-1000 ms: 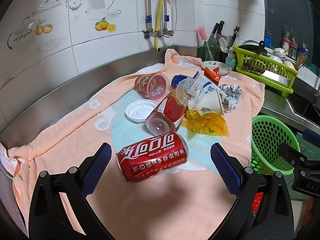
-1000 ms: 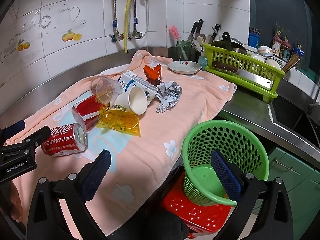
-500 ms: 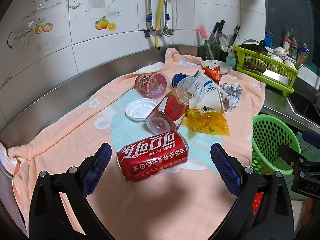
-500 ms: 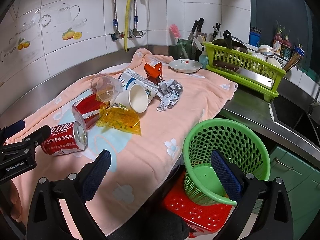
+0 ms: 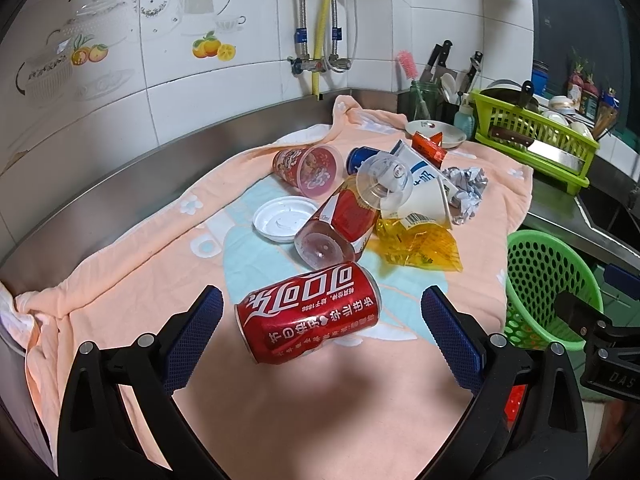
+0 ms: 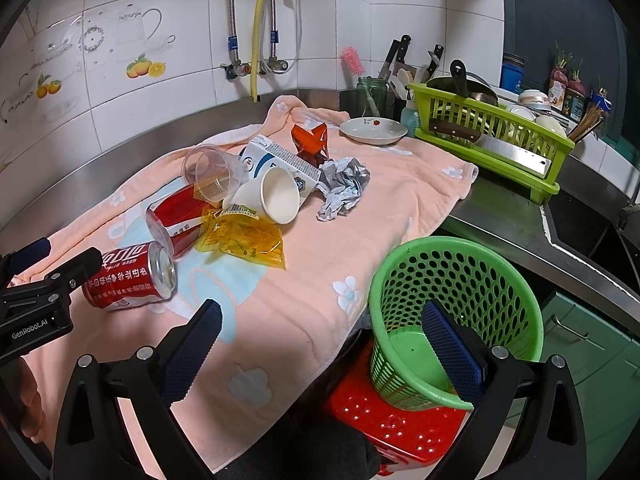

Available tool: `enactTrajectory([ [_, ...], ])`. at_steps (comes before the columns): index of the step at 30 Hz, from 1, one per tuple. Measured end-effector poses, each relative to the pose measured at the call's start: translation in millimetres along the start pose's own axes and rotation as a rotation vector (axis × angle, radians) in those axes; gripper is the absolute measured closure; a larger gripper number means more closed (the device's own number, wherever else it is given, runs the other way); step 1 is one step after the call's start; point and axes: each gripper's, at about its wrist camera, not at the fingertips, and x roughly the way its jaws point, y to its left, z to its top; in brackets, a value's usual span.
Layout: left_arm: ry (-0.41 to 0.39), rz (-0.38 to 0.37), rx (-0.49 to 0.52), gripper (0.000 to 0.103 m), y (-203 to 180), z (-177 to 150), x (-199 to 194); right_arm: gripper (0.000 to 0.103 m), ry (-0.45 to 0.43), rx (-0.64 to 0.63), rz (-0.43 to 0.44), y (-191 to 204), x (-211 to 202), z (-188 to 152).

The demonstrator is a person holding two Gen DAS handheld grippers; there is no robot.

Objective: Collect trash

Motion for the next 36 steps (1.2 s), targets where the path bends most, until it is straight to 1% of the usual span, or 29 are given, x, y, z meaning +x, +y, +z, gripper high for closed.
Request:
enactTrajectory([
  [27, 0.003, 0.007, 0.006, 0.005, 1.7, 1.0, -0.9, 0.006, 0.005, -0.006, 0.008, 1.9, 4.2, 0.3],
  [36, -0.001, 0.010, 0.003, 0.005, 10.4, 2.7, -1.2, 0.006, -0.007, -0.047, 0.044, 11.1, 9.7, 10.2],
])
